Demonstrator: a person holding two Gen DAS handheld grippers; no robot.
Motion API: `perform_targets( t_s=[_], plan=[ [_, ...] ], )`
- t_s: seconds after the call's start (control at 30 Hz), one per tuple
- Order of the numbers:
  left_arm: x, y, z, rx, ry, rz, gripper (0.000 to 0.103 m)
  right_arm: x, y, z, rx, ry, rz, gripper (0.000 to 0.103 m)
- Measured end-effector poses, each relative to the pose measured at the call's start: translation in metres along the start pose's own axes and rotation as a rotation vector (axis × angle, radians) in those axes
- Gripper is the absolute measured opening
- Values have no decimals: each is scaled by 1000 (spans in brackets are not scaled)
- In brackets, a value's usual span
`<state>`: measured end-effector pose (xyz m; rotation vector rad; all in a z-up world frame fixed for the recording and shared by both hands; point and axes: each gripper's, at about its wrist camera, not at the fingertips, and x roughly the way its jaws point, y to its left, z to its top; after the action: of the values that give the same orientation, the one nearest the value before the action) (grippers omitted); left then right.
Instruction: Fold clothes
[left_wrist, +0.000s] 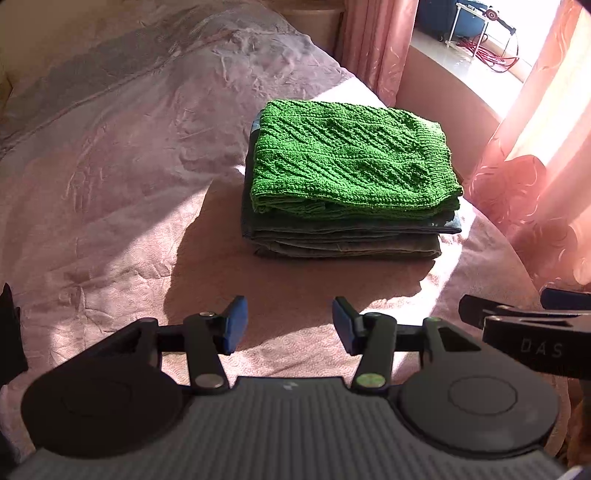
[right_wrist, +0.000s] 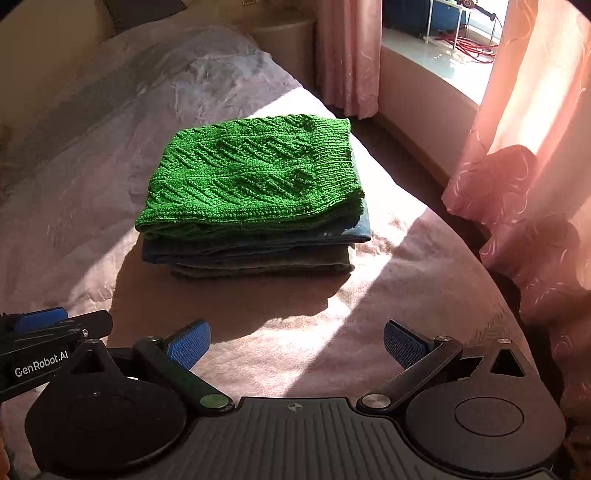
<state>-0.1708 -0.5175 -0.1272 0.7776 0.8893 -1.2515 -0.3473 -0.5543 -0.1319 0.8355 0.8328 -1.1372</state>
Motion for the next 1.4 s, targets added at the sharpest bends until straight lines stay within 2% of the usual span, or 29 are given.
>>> perform_targets(
  t_s=[1.4],
  plan=[
    [53,-2,13,-18,38,10,46,52,-7,16,1,74,8,102]
  ],
)
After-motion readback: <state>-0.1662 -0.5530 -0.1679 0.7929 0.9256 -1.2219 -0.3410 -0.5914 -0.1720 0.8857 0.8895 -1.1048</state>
